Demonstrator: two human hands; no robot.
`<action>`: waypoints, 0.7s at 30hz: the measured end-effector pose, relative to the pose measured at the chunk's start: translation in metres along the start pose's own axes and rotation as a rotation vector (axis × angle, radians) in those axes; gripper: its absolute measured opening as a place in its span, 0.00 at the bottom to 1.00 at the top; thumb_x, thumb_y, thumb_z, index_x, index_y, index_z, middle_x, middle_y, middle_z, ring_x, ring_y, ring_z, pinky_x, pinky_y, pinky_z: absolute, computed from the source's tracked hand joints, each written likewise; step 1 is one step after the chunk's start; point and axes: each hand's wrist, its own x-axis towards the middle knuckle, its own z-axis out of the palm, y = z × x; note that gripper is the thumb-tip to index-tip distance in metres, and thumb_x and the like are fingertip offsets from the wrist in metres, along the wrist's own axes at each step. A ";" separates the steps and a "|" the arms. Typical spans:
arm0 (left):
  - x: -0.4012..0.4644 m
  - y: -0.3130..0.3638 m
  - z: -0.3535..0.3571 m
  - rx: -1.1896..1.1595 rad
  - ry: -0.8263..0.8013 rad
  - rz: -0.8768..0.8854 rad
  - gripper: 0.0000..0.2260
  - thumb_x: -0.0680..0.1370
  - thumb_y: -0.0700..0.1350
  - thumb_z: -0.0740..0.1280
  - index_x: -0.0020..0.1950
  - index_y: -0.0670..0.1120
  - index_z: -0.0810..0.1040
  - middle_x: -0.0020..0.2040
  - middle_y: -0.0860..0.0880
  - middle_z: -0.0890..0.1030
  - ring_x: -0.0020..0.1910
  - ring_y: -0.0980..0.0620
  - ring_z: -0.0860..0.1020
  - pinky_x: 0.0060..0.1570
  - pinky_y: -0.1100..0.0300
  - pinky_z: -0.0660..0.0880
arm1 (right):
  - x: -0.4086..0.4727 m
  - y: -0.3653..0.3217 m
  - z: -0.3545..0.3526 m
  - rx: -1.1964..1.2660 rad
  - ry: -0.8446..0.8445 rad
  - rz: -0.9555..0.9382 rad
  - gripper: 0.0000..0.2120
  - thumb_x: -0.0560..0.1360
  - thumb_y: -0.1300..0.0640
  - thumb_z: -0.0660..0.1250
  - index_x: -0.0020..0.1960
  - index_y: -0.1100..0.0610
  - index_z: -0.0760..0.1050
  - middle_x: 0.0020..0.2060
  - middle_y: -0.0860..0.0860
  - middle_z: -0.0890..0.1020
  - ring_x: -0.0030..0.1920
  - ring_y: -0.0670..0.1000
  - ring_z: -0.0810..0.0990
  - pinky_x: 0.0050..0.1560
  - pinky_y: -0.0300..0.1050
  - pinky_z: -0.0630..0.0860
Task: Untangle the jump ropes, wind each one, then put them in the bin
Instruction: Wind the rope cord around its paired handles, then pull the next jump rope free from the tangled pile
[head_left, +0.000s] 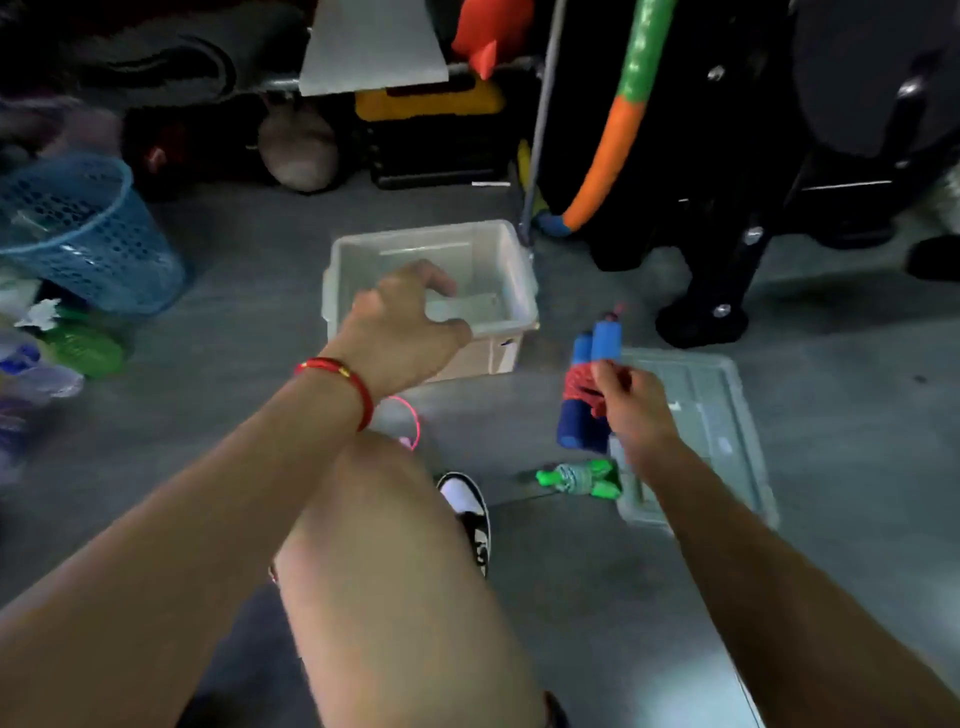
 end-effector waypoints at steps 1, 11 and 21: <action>0.008 0.006 0.014 0.029 -0.073 0.038 0.16 0.74 0.47 0.71 0.62 0.53 0.78 0.62 0.50 0.79 0.62 0.48 0.76 0.55 0.64 0.67 | -0.004 0.036 -0.011 0.079 0.063 0.137 0.13 0.81 0.53 0.67 0.46 0.60 0.86 0.39 0.56 0.86 0.36 0.50 0.82 0.39 0.44 0.77; 0.046 -0.011 0.076 0.212 -0.506 0.023 0.18 0.72 0.54 0.71 0.62 0.57 0.76 0.64 0.52 0.76 0.59 0.50 0.75 0.55 0.59 0.66 | -0.053 0.216 0.017 0.655 0.274 0.769 0.05 0.81 0.60 0.67 0.53 0.61 0.80 0.42 0.55 0.86 0.38 0.50 0.85 0.43 0.43 0.84; 0.055 -0.024 0.068 0.214 -0.585 -0.022 0.17 0.62 0.59 0.65 0.51 0.63 0.77 0.61 0.55 0.78 0.57 0.50 0.77 0.62 0.52 0.72 | -0.036 0.248 0.042 0.639 0.258 0.855 0.12 0.83 0.58 0.64 0.63 0.63 0.76 0.41 0.55 0.81 0.39 0.50 0.82 0.39 0.46 0.83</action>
